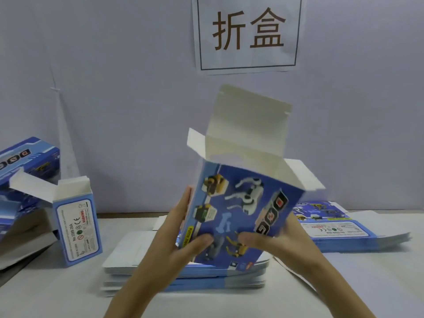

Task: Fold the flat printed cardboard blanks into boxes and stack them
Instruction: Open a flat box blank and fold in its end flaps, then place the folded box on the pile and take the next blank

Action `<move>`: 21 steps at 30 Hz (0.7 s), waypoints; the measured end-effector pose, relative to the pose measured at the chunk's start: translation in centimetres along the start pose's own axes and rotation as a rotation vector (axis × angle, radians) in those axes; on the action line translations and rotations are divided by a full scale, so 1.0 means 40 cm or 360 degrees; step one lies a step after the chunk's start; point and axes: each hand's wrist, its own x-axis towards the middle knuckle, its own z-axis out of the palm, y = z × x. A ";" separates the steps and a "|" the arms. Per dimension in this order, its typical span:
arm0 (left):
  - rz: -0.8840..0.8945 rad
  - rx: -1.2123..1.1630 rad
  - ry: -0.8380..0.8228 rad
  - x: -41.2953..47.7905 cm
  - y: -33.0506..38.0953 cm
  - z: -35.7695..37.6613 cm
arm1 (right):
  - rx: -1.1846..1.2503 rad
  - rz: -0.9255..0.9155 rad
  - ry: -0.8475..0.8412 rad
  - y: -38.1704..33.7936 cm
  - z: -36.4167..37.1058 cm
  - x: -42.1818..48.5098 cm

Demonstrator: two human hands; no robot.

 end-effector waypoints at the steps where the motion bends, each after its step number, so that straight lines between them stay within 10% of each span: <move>1: 0.0005 -0.0086 0.0034 0.001 0.003 -0.001 | 0.0120 0.0004 0.0052 -0.006 0.013 0.006; 6: -0.0132 -0.0327 0.0283 0.014 0.030 -0.020 | 0.0271 0.0158 -0.0081 -0.003 0.083 0.043; 12: -0.0836 -0.0506 -0.0128 0.005 0.029 -0.154 | 0.0518 0.0337 -0.0076 0.014 0.155 0.143; 21: -0.0810 -0.0759 0.0644 -0.020 0.074 -0.409 | -0.0308 0.0411 -0.0324 0.129 0.276 0.128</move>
